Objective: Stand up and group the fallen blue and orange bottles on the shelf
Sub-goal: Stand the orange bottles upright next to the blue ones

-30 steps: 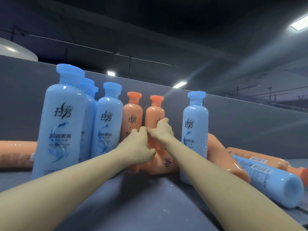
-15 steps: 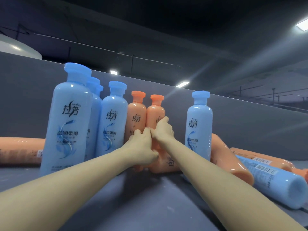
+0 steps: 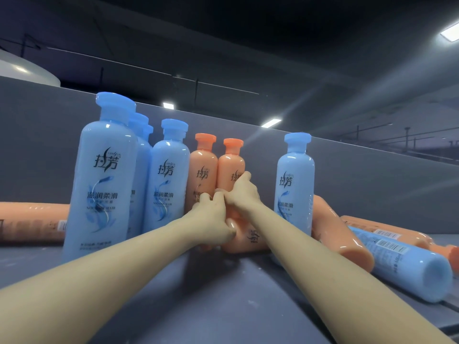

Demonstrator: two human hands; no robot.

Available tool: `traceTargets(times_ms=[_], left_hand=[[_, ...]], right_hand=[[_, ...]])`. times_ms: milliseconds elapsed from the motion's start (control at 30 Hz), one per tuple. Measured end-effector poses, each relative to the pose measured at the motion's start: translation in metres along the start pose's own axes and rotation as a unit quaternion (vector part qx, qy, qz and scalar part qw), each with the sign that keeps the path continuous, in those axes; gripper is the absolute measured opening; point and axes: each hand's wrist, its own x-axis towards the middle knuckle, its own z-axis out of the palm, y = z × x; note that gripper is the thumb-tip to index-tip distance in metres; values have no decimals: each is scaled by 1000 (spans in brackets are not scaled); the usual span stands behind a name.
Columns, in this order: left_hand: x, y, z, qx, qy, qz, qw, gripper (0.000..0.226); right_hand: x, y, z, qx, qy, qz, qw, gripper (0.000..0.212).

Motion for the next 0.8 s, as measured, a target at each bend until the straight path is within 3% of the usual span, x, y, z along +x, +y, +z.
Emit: traceTargets(times_ms=[200,300,433,533,633,733,800], left_hand=[[-10,0,-1,-19,-19,13,1000,58],[-14,0,-4,-5,-19,17,1000,56],[-19,-5,-9,14,-19,1,1000,61],[-22,-7,-14,30,-9,-3,1000,67],[-25,-5,-19,27,7,4,1000,59],[-27,-2,-20,22,13,14,1000,59],[-28,1,-20,18,25,27,999,61]], right_hand=[[-10,4,-3,-44,-43,6,998,51],[-21,1,-10,-120,-63,-20,991,15],[-38,-6,-25,-210,-64,-79,972,31],[-49,-9,-38,-190,21,-166,968,13],[-59,-10,-56,-80,173,-239,952,25],[-66,-2,-70,-11,278,-252,927,23],[-66,7,-74,0,297,-232,926,22]])
